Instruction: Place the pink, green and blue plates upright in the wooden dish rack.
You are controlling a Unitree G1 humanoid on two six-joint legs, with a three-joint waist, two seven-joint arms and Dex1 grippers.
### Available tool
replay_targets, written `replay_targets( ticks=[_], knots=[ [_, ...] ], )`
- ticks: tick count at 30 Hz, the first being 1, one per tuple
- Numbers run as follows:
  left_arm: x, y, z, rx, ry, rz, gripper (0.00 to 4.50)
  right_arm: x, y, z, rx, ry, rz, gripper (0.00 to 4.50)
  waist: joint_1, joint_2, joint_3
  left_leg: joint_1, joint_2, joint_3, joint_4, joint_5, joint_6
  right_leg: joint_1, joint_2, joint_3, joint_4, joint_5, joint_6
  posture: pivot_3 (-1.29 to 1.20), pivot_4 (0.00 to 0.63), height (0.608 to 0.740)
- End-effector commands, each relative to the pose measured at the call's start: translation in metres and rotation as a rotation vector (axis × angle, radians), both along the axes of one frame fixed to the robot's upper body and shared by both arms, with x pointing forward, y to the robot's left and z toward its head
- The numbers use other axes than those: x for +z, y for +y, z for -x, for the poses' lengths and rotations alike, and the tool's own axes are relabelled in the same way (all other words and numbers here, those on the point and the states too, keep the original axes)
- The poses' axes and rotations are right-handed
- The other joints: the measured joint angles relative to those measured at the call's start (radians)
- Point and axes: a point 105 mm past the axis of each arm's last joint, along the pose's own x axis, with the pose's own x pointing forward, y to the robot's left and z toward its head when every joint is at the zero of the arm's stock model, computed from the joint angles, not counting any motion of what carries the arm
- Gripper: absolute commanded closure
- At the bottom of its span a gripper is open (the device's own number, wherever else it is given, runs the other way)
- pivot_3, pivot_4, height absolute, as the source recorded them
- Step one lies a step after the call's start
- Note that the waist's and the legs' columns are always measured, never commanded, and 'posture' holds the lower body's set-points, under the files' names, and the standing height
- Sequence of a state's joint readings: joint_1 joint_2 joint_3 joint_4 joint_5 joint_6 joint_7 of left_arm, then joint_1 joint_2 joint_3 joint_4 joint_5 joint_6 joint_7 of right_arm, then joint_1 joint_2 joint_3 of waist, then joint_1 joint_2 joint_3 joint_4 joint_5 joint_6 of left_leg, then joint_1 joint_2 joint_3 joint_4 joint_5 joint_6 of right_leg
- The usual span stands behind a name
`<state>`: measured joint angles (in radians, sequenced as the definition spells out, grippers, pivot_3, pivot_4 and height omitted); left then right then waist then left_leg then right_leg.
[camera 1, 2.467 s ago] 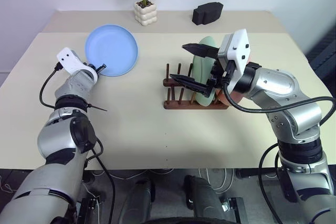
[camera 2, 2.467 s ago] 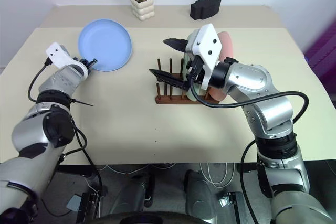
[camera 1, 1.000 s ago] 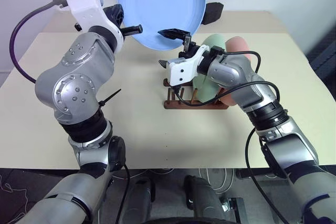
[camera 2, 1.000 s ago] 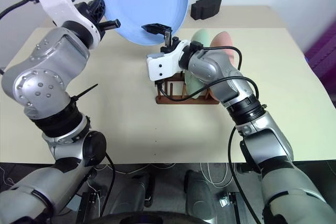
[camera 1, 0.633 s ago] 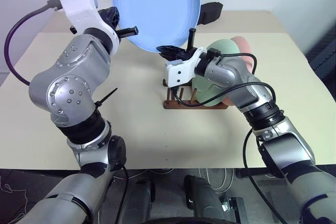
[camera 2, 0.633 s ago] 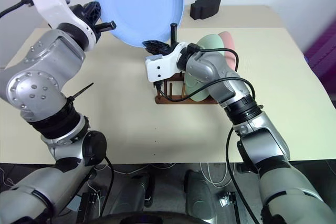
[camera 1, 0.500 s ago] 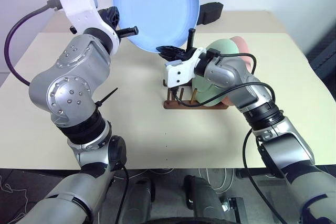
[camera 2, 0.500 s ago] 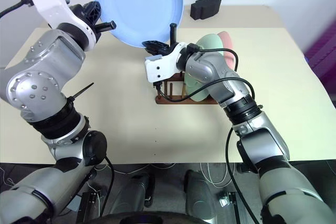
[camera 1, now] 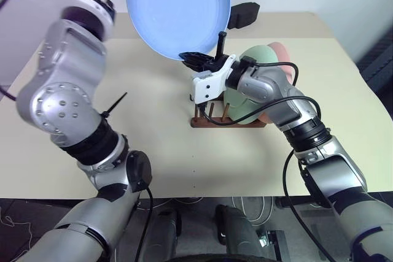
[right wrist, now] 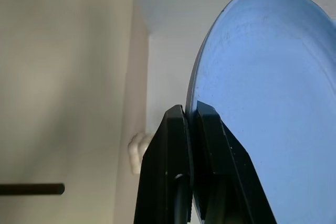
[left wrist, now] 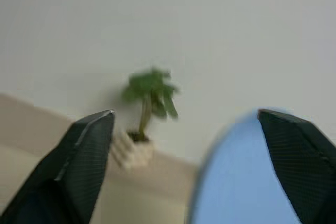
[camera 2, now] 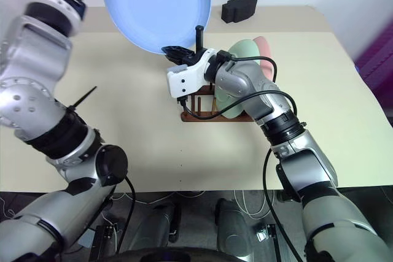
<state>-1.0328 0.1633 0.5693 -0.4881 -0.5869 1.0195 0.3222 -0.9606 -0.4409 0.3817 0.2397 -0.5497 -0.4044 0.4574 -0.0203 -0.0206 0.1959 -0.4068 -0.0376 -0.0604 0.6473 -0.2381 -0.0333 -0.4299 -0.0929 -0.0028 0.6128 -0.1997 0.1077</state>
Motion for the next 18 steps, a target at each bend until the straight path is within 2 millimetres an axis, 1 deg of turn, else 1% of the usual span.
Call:
replay_targets(
  ticks=[1,3,5,8,9,12,14,16,18],
  knots=[
    [0.001,0.036,0.009,0.119,-0.034,-0.018,0.02,0.05,0.009,0.024,0.133,-0.046,-0.193,4.5,0.0,0.0,0.0,0.0,0.0,0.0,0.0,0.0,0.0,0.0,0.0,0.0,0.0,0.0,0.0,0.0,0.15,0.738],
    [-0.009,0.049,0.008,0.167,-0.002,-0.088,0.02,0.062,0.012,0.032,0.185,-0.006,-0.271,4.5,0.0,0.0,0.0,0.0,0.0,0.0,0.0,0.0,0.0,0.0,0.0,0.0,0.0,0.0,0.0,0.0,0.15,0.738],
    [-0.02,0.056,0.007,0.193,0.022,-0.157,0.02,0.072,0.013,0.038,0.225,0.042,-0.332,4.5,0.001,0.0,0.0,0.0,0.0,0.0,0.0,0.0,0.0,0.0,0.0,0.0,0.001,0.0,0.0,0.0,0.15,0.738],
    [-0.054,0.064,0.002,0.184,0.107,-0.27,0.02,0.087,0.012,0.049,0.312,0.186,-0.461,4.5,0.007,0.0,0.0,0.0,0.0,-0.001,0.0,-0.002,0.004,0.0,0.0,0.0,0.0,0.0,0.0,0.0,0.15,0.738],
    [-0.062,0.066,0.0,0.177,0.124,-0.299,0.02,0.09,0.012,0.052,0.336,0.231,-0.494,4.5,0.007,0.0,0.0,0.0,0.0,-0.001,0.0,-0.002,0.004,0.0,0.0,0.0,0.001,0.0,0.0,0.0,0.15,0.738],
    [-0.092,0.057,-0.001,0.09,0.159,-0.434,0.02,0.097,0.007,0.061,0.43,0.439,-0.613,4.5,0.006,0.0,0.0,0.0,0.001,-0.001,0.0,-0.002,0.004,0.0,0.0,0.0,0.001,0.0,-0.001,0.0,0.15,0.738],
    [-0.108,0.048,0.0,0.025,0.169,-0.498,0.02,0.098,0.003,0.066,0.481,0.566,-0.662,4.5,0.007,0.0,0.0,0.0,0.001,-0.001,0.0,-0.002,0.004,0.0,0.0,0.0,0.001,0.0,-0.001,0.0,0.15,0.738],
    [-0.13,0.033,0.002,-0.062,0.198,-0.615,0.02,0.098,-0.004,0.071,0.537,0.73,-0.731,4.5,0.007,0.0,0.0,0.0,0.001,-0.001,0.0,-0.002,0.004,0.0,0.0,0.0,0.001,0.001,-0.002,0.0,0.15,0.738],
    [-0.15,0.019,0.006,-0.158,0.221,-0.696,0.02,0.094,-0.01,0.077,0.574,0.866,-0.762,4.5,0.006,0.001,0.0,0.0,0.002,0.0,-0.001,-0.003,0.005,0.0,0.0,0.0,0.001,0.0,-0.003,0.0,0.15,0.738]
  ],
)
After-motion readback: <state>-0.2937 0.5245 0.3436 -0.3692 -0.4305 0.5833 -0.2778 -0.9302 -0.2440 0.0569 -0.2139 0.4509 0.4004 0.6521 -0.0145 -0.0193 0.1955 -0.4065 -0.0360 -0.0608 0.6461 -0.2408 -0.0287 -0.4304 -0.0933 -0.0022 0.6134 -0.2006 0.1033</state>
